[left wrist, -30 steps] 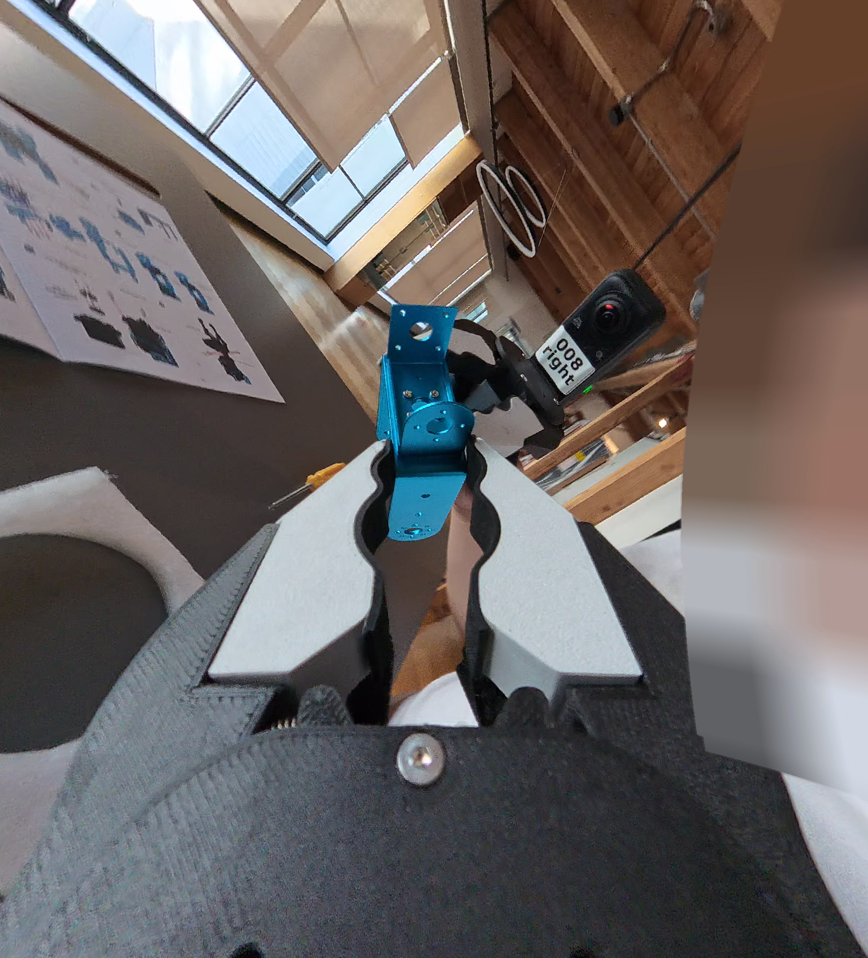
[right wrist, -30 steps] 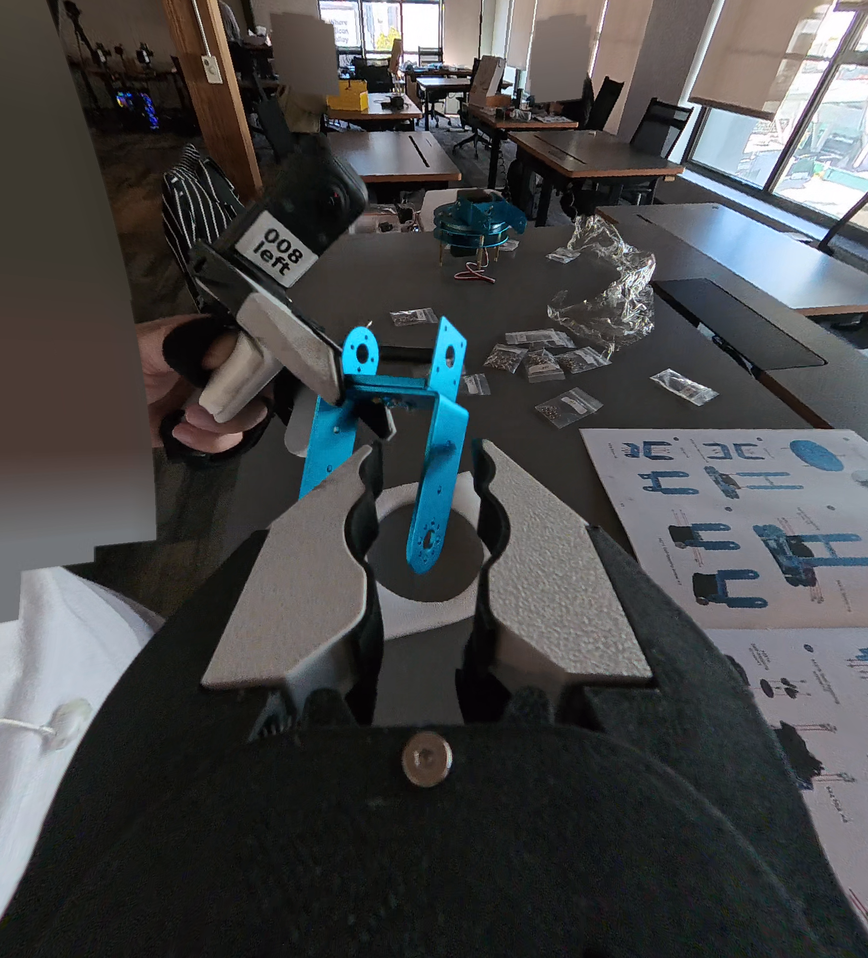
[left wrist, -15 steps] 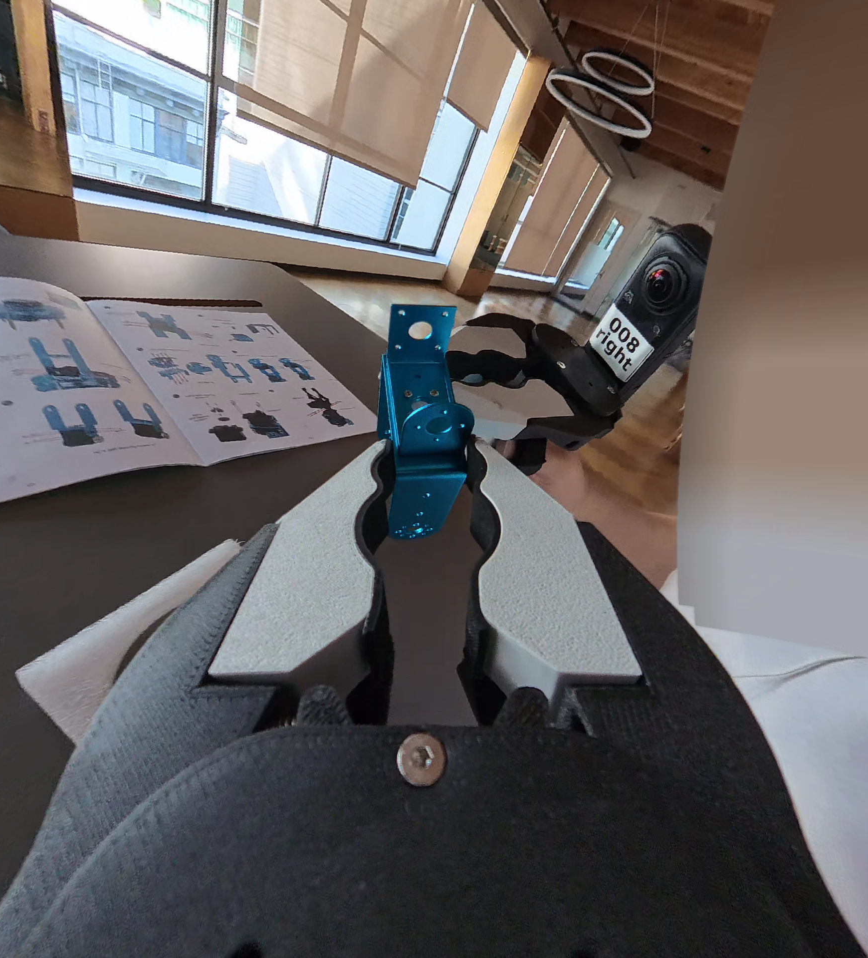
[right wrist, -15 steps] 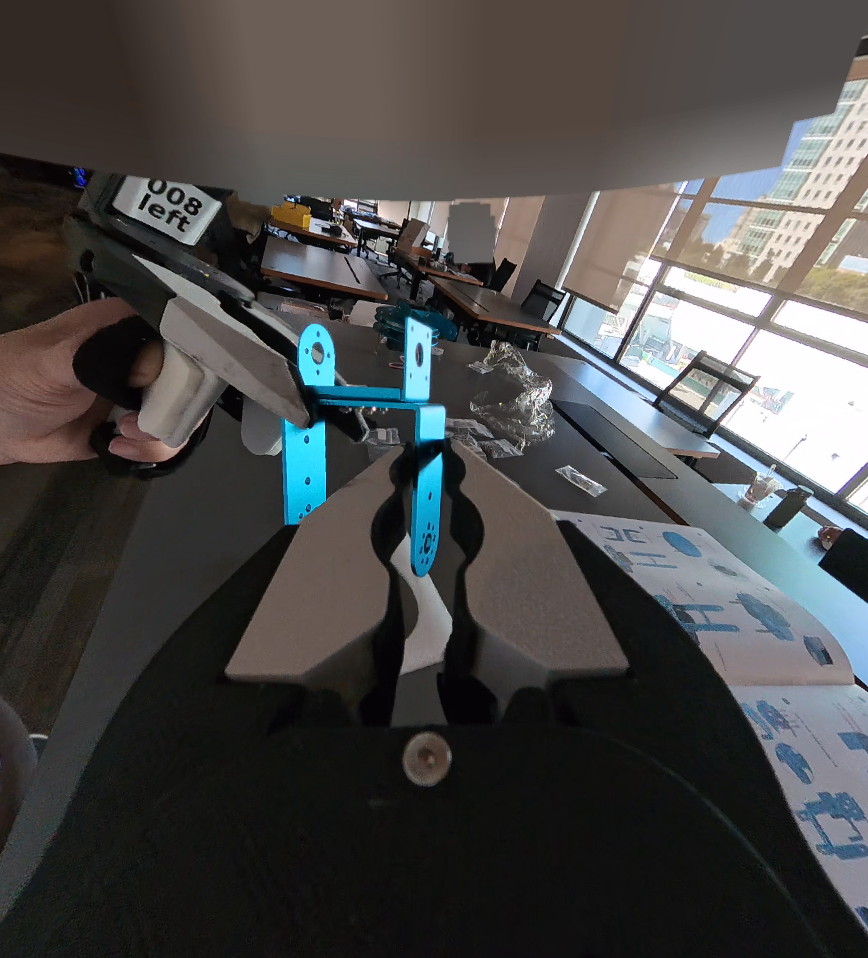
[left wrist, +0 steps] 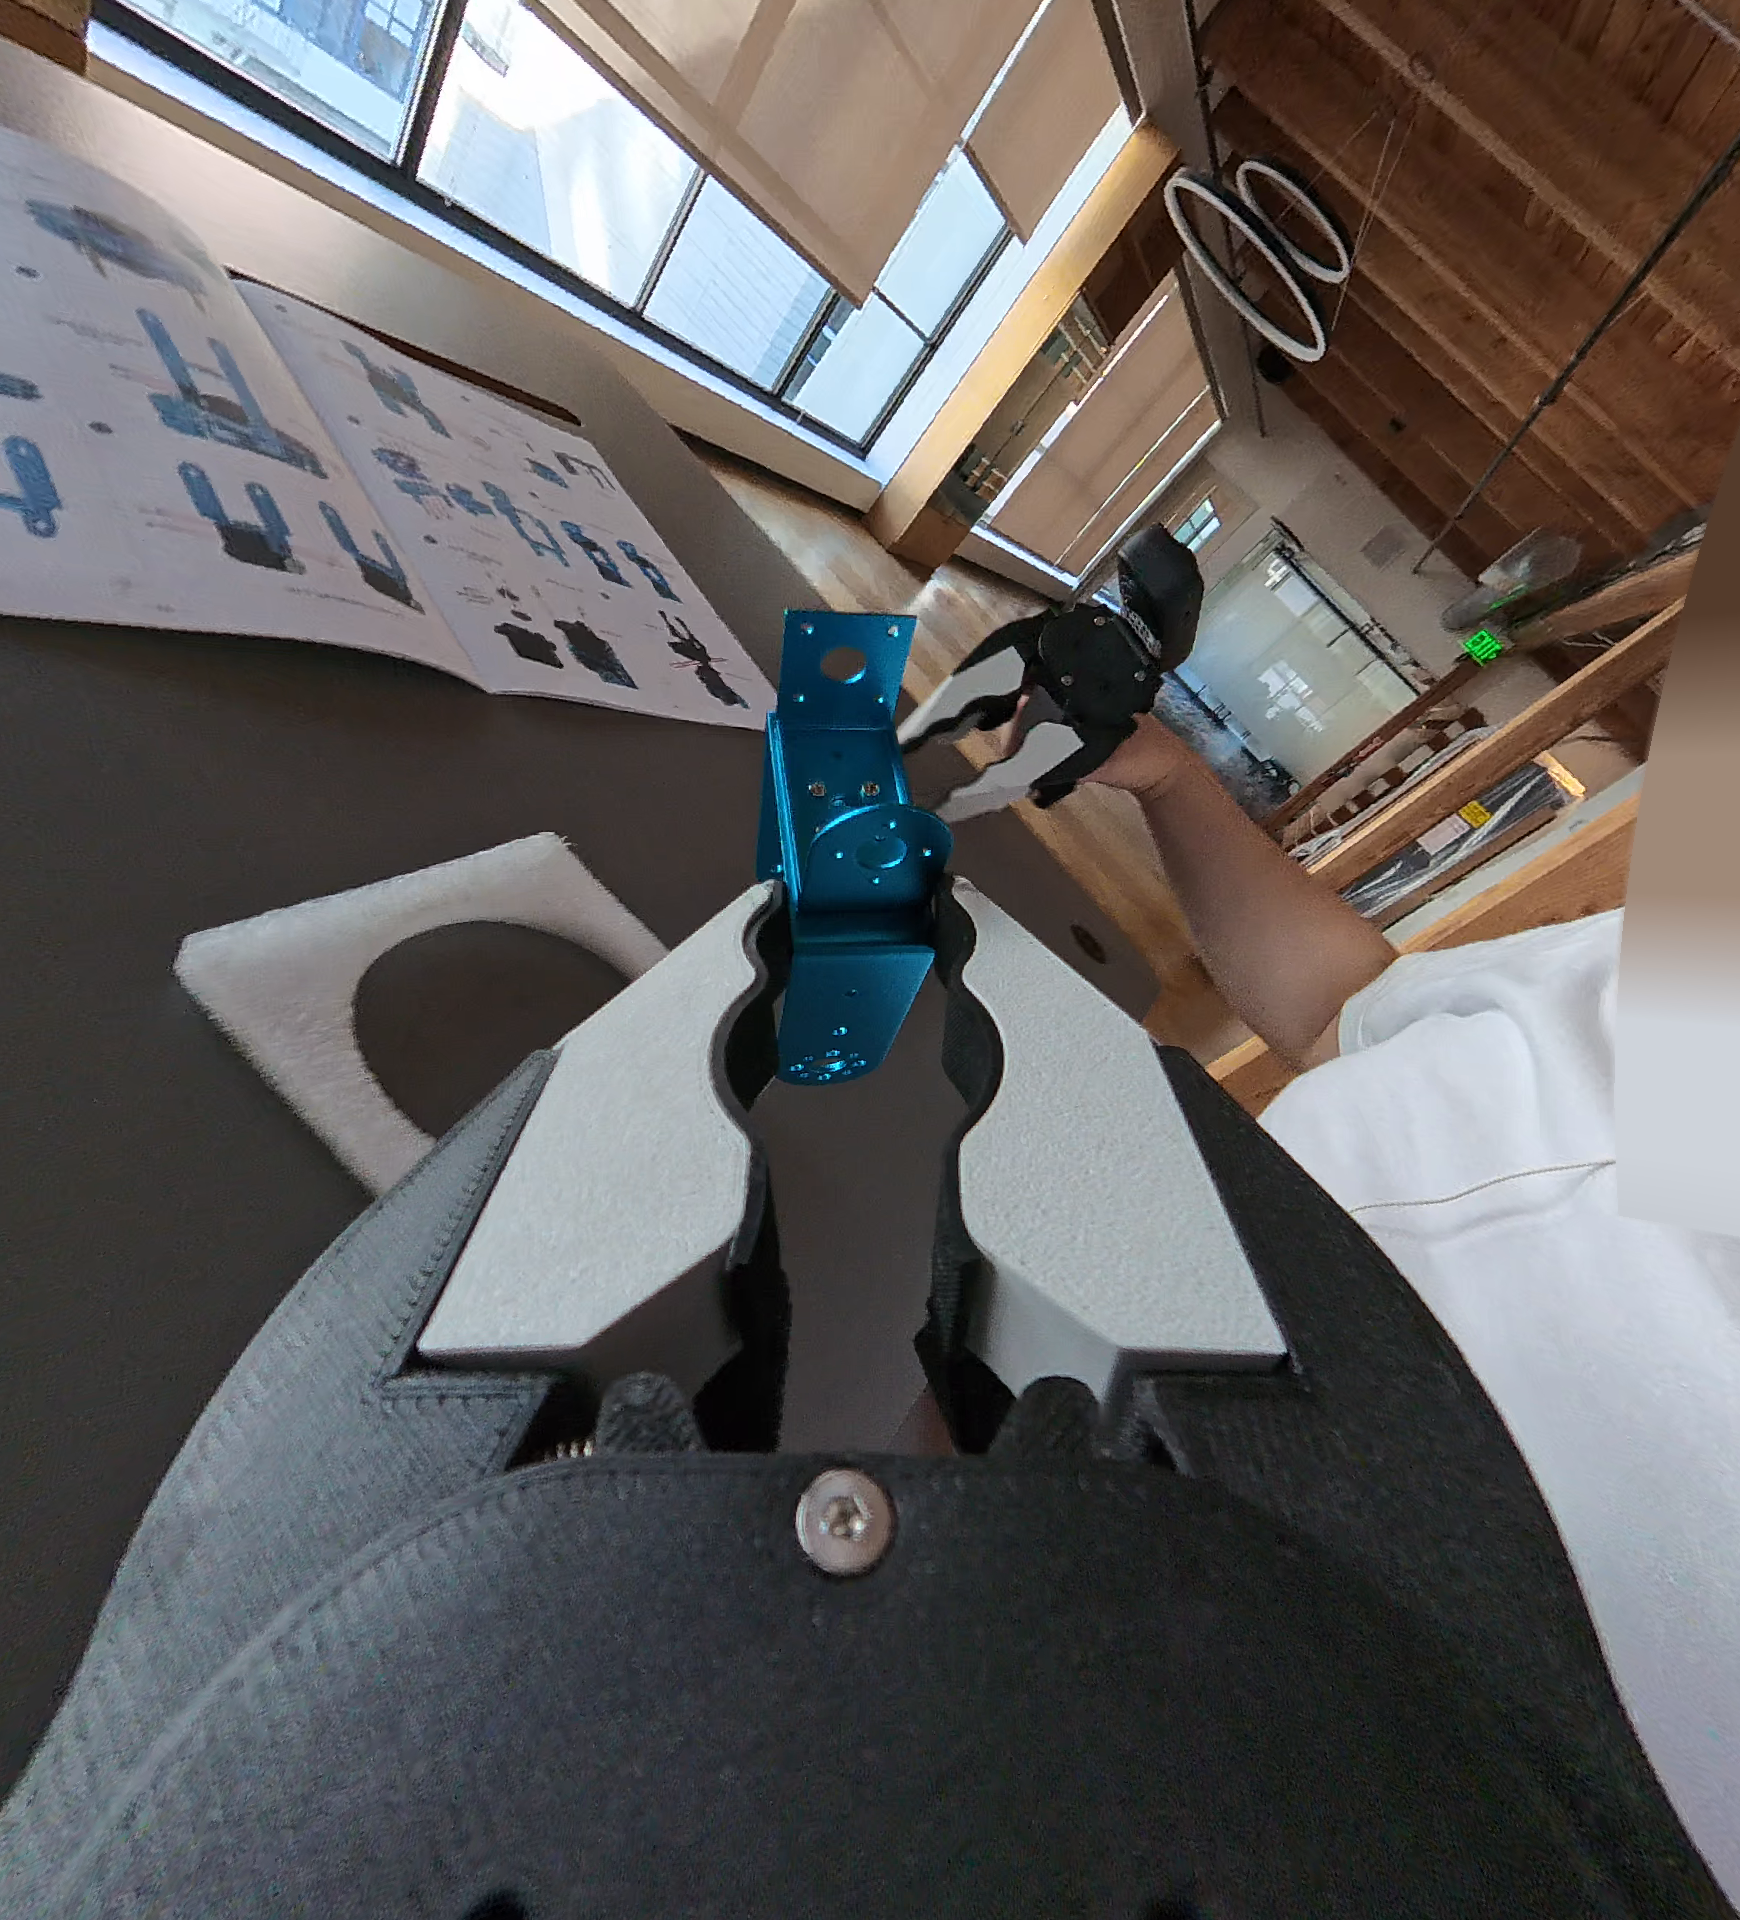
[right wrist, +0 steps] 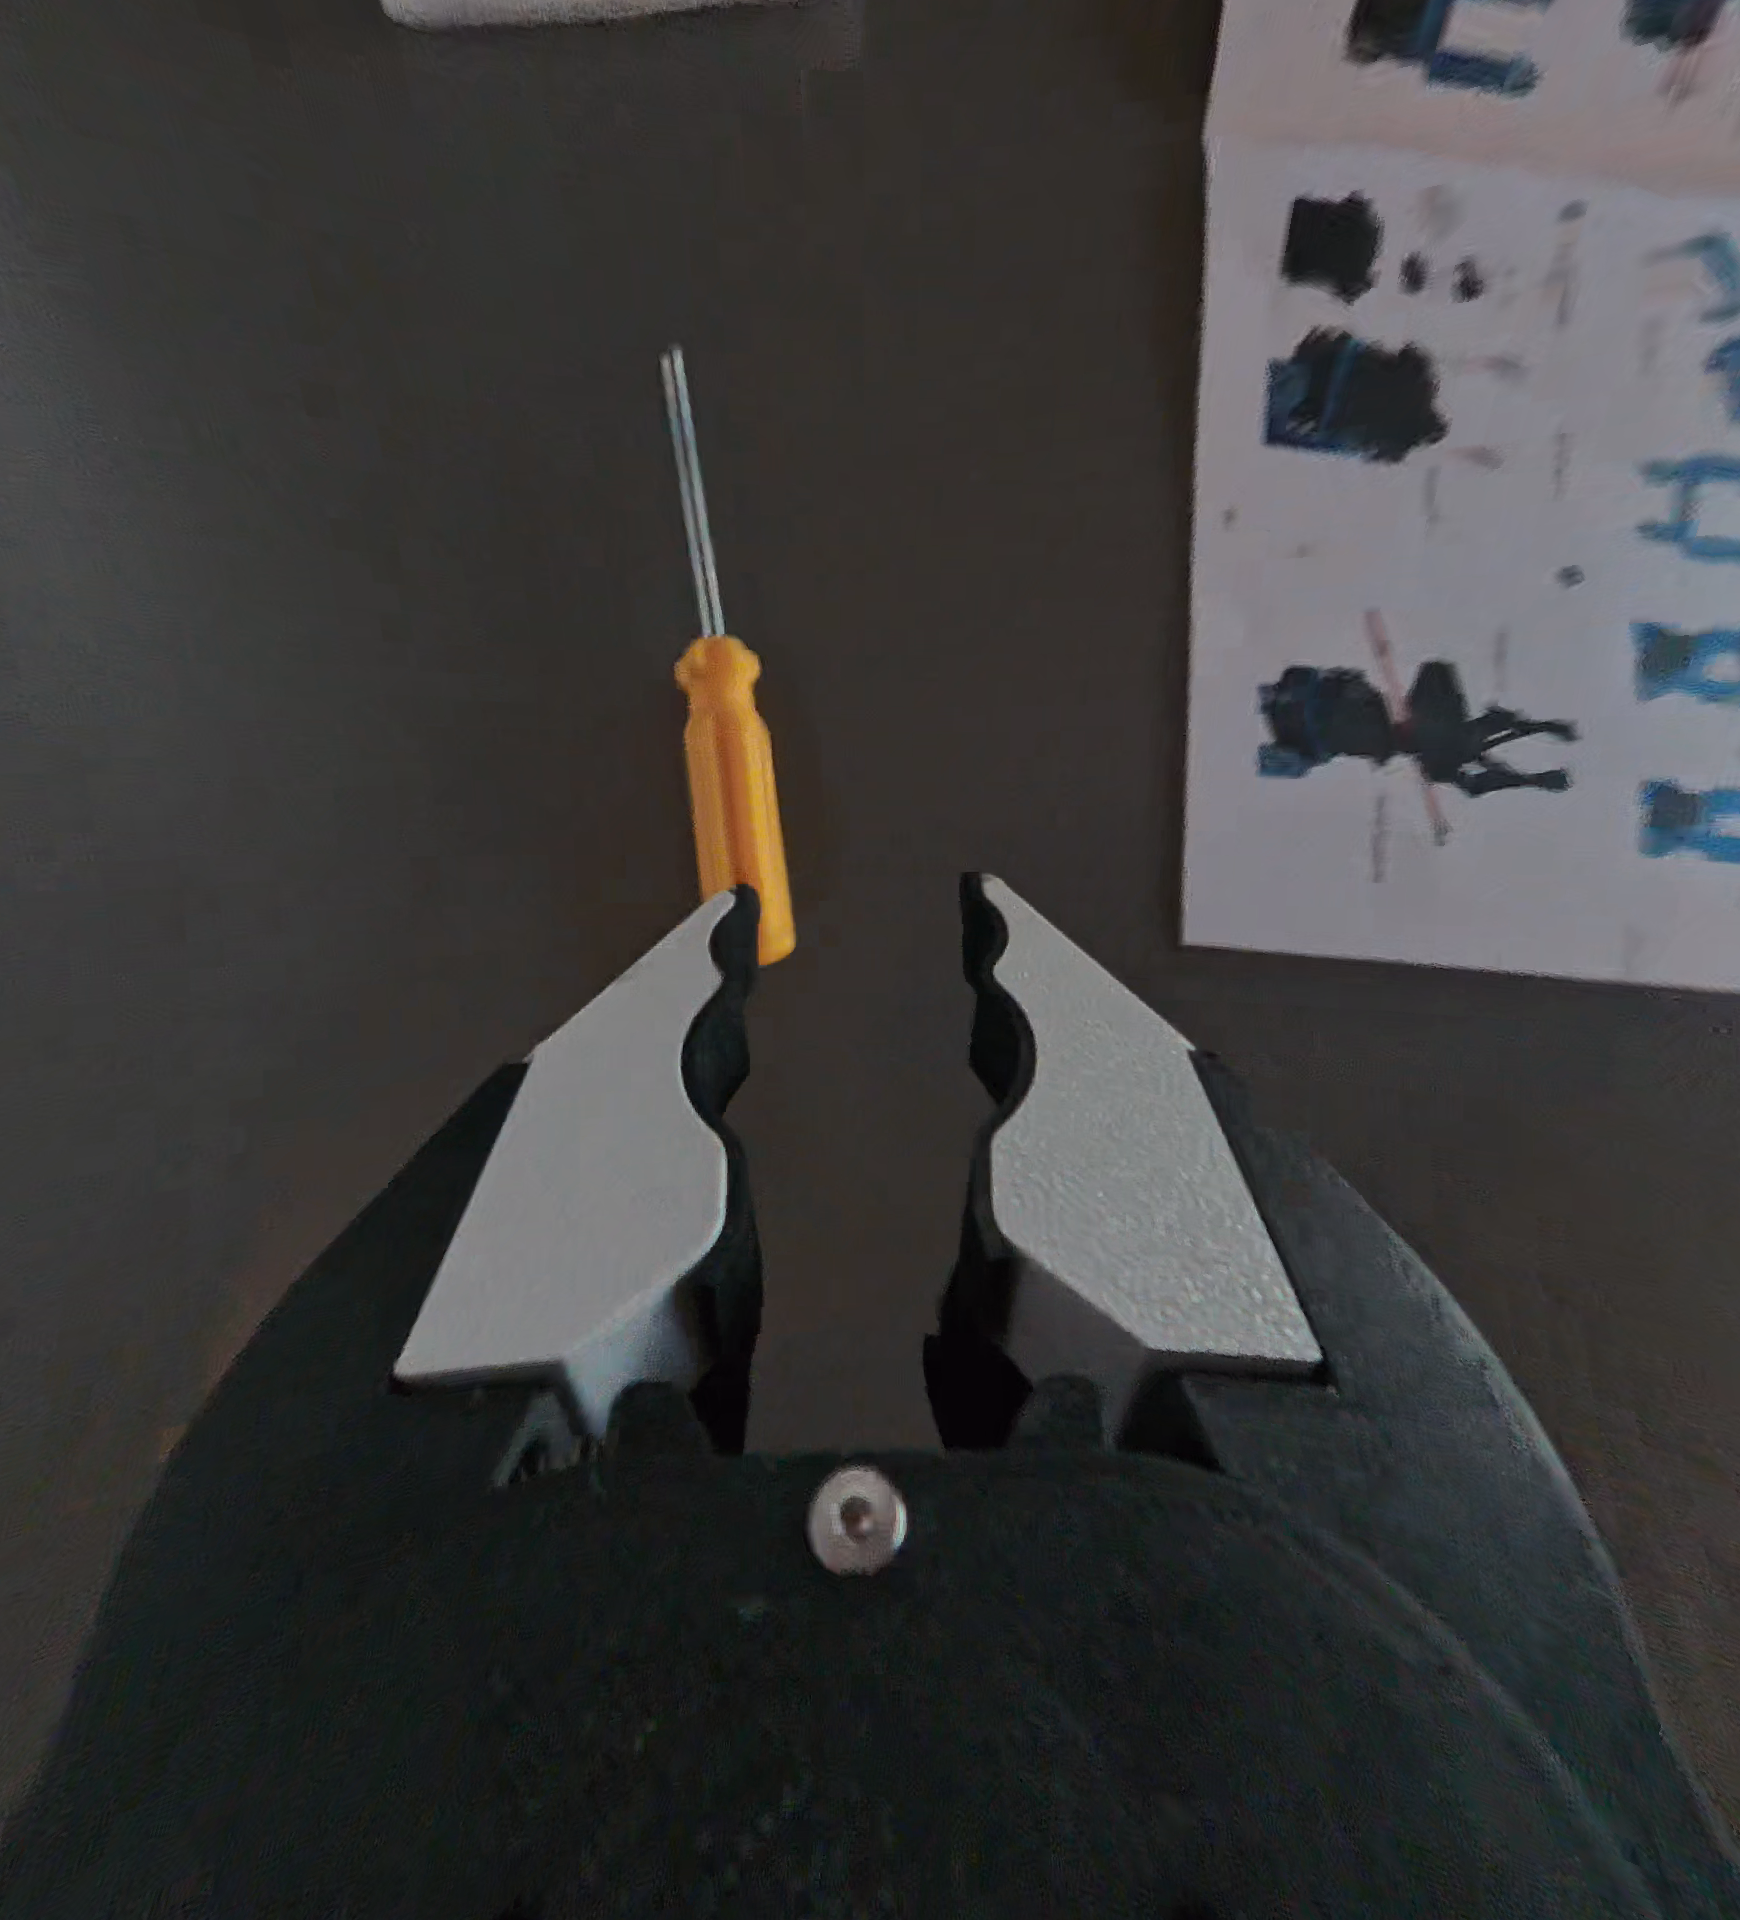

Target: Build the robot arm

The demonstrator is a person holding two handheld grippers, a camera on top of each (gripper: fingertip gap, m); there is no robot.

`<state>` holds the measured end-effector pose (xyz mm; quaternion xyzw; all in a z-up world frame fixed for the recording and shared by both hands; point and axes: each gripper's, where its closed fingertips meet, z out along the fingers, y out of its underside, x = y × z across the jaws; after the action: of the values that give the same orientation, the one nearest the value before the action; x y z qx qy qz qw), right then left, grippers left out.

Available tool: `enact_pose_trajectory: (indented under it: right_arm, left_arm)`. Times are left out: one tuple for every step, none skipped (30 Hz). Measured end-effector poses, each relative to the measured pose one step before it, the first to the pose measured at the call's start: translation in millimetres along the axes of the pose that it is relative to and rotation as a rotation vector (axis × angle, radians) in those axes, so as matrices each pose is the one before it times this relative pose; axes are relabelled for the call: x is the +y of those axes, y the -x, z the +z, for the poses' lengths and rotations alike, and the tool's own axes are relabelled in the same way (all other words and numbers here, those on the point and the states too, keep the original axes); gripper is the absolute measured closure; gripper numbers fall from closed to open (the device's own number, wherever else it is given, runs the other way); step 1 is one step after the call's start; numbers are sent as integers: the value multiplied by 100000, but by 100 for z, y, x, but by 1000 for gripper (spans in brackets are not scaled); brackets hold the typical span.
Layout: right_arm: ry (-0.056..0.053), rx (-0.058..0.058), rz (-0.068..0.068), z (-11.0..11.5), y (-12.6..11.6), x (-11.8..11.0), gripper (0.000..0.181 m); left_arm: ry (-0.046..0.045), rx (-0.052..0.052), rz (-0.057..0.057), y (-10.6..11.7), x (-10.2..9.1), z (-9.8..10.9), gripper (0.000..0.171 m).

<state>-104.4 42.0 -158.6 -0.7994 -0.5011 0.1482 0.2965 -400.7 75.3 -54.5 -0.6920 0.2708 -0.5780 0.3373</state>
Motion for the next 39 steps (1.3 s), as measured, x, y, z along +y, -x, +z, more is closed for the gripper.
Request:
enact_pose_trajectory:
  right_arm:
    - [785, -6052, 4861, -106, 843, 117, 139]
    - [-2406, -3475, 2957, 56, 731, -515, 135]
    - [-3242, -1833, 1321, 366, 638, -564, 131]
    - [-516, -1006, -804, 632, 614, 18, 131]
    - [1982, 2084, -2144, 775, 127, 580, 131]
    - [3973, 4568, -2530, 713, -305, 933, 134]
    - [-4195, 1444, -159, 243, 125, -461, 139]
    - [-6661, 1317, 1207, -27, 25, -793, 152]
    - [-1809, 2490, 727, 73, -134, -49, 164]
    - [-21, 1896, -300, 148, 7, 234, 164]
    - [-2236, 1081, -96, 71, 129, -193, 164]
    - [-1163, 628, 835, 79, 126, -116, 164]
    - [-958, 38, 2025, 101, 129, -139, 165]
    - [-682, -702, 2409, 142, 210, -169, 165]
    - [-83, 466, 1138, 162, 88, -177, 165]
    - [-388, 1787, -279, 135, -8, -285, 165]
    - [-46, 2990, -415, 147, -165, -369, 165]
    - [-231, 3337, 128, 108, -193, -516, 166]
    - [-698, 1737, 499, 115, 66, -654, 166]
    - [-483, 1566, 995, 127, 64, -665, 165]
    - [-634, 1838, 974, 120, 58, -764, 165]
    - [-1370, 66, 650, 139, 381, -964, 165]
    - [-2289, -878, 1011, 219, 581, -1268, 165]
    - [-2644, -1063, 577, 336, 721, -1500, 165]
    - [-1968, -204, -541, 463, 716, -1603, 165]
    - [-941, 596, -1303, 597, 671, -1649, 165]
    - [-972, 289, -1694, 775, 819, -1795, 165]
    - [-1800, -96, -1898, 938, 944, -1969, 165]
    - [-770, -398, -2451, 1117, 988, -1823, 165]
    - [446, 88, -2228, 1215, 835, -1579, 165]
    - [951, 560, -1892, 1276, 722, -1384, 165]
    - [1302, 682, -2494, 1251, 669, -1155, 165]
    - [1079, 1736, -2359, 1218, 480, -949, 165]
    - [1319, 2277, -1441, 1181, 359, -654, 166]
    - [1260, 1033, -483, 1093, 496, -355, 165]
    - [817, 613, 1035, 995, 474, -112, 165]
    - [927, 738, 2117, 839, 386, 204, 165]
    - [510, 192, 2786, 638, 379, 339, 165]
    - [-292, -150, 3553, 458, 369, 328, 165]
  left_arm:
    - [1099, -1740, 588, 527, -17, -154, 145]
    - [1746, -2646, 1844, 575, 40, -136, 145]
    - [1791, -3349, 3300, 586, 59, -139, 146]
    - [1374, -3853, 4302, 582, 38, -138, 146]
    - [1039, -4286, 4202, 634, 22, -181, 146]
    - [618, -3979, 3909, 592, 4, -226, 146]
    - [156, -3048, 3519, 431, -30, -284, 145]
    - [-449, -2419, 2797, 348, -104, -354, 145]
    - [-830, -2818, 2300, 420, -142, -445, 145]
    - [-793, -2991, 2783, 426, -121, -492, 145]
    - [-517, -2932, 3769, 400, -68, -497, 145]
    - [305, -3904, 4324, 552, 57, -459, 146]
    - [1185, -4631, 4461, 706, 226, -381, 145]
    - [1350, -3738, 4533, 595, 273, -268, 145]
    - [1376, -2832, 4134, 488, 305, -169, 145]
    - [1750, -2294, 3273, 417, 356, -70, 145]
    - [1758, -1399, 2475, 312, 353, -8, 145]
    - [1209, -597, 2107, 186, 313, 24, 145]
    - [1117, -82, 1767, 143, 319, 45, 145]
    - [1494, 70, 1503, 142, 383, 72, 145]
    - [1752, 8, 1840, 164, 402, 83, 145]
    - [1935, -380, 2354, 216, 392, 82, 145]
    - [1977, -634, 2756, 248, 347, 73, 145]
    - [2076, -576, 3025, 212, 303, 84, 145]
    - [2105, -664, 3351, 195, 277, 100, 145]
    - [1902, -1018, 3639, 212, 255, 103, 145]
    - [1899, -944, 3906, 194, 280, 146, 145]
    - [2097, -714, 3995, 175, 341, 196, 145]
    - [2186, -625, 3797, 186, 372, 238, 145]
    - [1968, -105, 3483, 117, 362, 265, 145]
    - [1340, 174, 3350, 76, 298, 260, 145]
    - [670, -118, 3092, 95, 230, 234, 145]
    - [456, -113, 2673, 72, 217, 250, 145]
    - [670, -129, 2416, 32, 233, 264, 145]
    - [678, -1068, 2816, 95, 211, 242, 145]
    - [-170, -1944, 3804, 129, 79, 160, 145]
    - [461, -2201, 3592, 97, 129, 210, 145]
    - [528, -2341, 3477, 23, 112, 233, 145]
    - [449, -2532, 3985, -46, 36, 194, 145]
